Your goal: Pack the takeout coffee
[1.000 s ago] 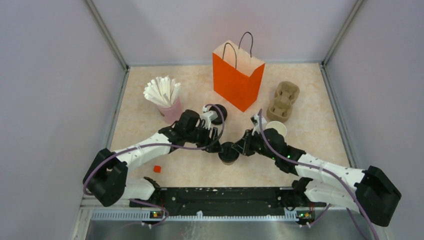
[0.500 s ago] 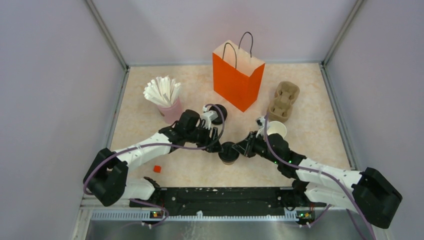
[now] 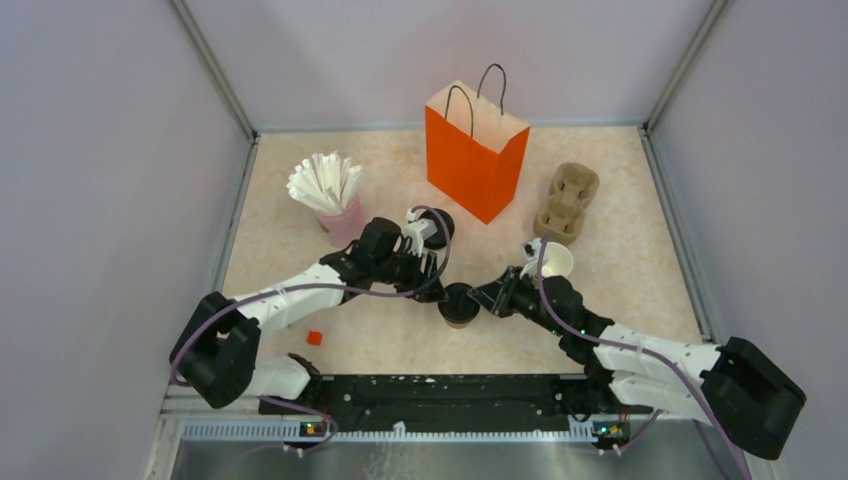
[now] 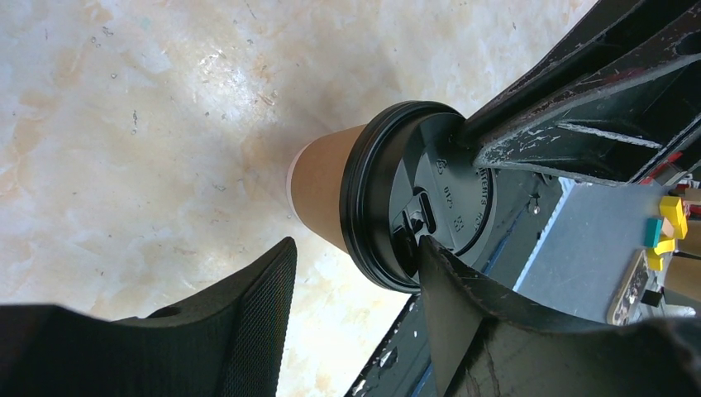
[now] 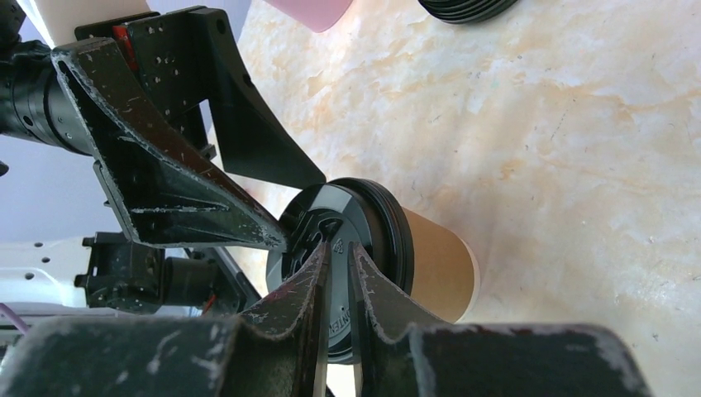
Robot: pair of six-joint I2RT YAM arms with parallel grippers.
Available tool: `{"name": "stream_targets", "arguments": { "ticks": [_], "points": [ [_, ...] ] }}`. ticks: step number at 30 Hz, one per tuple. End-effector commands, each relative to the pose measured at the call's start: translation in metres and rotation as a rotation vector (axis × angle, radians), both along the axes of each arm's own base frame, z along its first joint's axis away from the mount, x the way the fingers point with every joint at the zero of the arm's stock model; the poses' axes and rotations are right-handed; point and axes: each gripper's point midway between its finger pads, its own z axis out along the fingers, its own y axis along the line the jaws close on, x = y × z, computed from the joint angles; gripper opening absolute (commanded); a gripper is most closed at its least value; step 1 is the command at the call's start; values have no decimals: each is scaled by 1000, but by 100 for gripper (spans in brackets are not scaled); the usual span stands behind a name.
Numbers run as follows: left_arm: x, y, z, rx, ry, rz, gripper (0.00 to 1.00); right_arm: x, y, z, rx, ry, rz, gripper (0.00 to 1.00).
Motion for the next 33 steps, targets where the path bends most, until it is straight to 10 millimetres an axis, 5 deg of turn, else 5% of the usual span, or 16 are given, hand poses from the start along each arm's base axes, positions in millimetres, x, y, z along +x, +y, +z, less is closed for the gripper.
{"name": "stream_targets", "arguments": {
  "ticks": [1,7,12,22,28,33],
  "points": [
    [6,11,-22,103,3,35,60,-10,-34,-76,-227,155,-63,13],
    [7,11,-23,117,7,34,60,-8,-26,-67,-208,149,-40,13],
    [8,7,-16,98,3,24,60,1,-11,-16,-116,64,-14,13],
    [21,-18,49,-68,-72,8,68,3,16,61,9,-66,92,15],
    [33,-14,75,-82,-156,62,70,-3,27,75,55,-91,158,16],
    [40,2,81,-54,-234,142,72,-5,40,59,46,-36,213,16]
  ]
}}
